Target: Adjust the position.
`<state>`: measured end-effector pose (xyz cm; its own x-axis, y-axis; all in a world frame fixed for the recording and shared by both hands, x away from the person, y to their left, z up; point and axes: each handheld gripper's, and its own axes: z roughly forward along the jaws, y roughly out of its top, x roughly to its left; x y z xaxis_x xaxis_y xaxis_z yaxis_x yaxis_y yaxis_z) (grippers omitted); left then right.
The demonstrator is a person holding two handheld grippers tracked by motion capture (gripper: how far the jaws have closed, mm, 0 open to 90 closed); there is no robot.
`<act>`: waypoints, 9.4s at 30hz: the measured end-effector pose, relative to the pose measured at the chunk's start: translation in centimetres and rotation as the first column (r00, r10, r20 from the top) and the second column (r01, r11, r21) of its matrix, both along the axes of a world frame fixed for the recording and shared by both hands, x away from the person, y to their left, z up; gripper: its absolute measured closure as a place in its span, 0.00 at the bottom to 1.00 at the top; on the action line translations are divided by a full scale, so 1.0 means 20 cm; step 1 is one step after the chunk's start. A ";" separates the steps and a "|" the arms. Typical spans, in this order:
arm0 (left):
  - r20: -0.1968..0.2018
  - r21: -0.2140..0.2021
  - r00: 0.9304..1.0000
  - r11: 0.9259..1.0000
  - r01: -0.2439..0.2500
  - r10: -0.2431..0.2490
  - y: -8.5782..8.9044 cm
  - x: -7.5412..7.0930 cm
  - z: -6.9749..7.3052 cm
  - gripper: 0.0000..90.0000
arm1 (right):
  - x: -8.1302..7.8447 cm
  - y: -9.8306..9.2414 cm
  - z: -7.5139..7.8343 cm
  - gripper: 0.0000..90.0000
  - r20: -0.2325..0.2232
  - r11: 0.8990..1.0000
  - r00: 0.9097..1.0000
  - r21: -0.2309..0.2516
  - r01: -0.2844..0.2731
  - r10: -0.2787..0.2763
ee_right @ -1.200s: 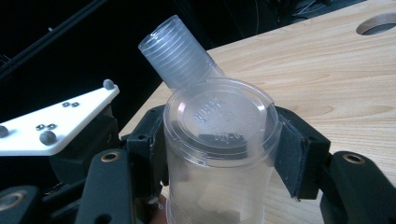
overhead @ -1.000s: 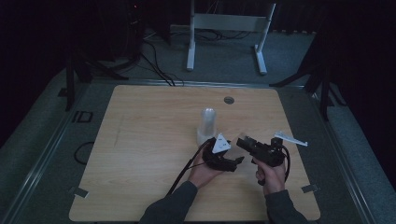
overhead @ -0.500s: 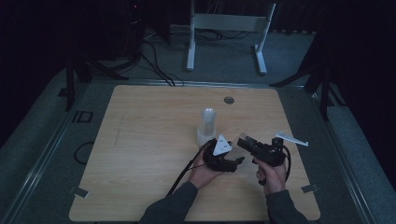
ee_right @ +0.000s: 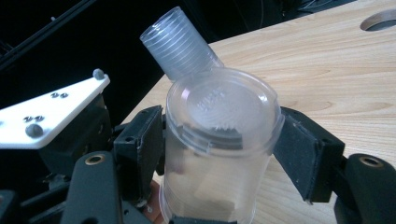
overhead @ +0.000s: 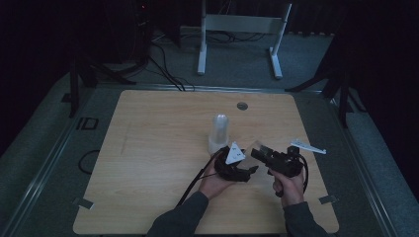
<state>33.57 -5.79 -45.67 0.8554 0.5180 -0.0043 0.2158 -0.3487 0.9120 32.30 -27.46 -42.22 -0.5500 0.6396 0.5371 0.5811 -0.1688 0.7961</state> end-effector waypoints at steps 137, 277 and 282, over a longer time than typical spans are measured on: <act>0.016 0.207 0.995 0.974 0.090 -0.095 0.25 0.05 0.17 0.32 | 0.02 -0.02 0.21 0.37 0.015 0.756 0.974 -0.634 -0.166 0.227; 0.023 0.501 0.966 0.839 0.212 -0.258 0.15 -0.01 0.09 0.33 | 0.08 0.39 0.28 0.36 -0.367 0.062 0.731 -0.871 -0.487 0.575; 0.023 0.500 0.964 0.838 0.220 -0.267 0.15 -0.01 0.09 0.33 | 0.08 0.40 0.27 0.35 -0.368 0.065 0.731 -0.870 -0.489 0.575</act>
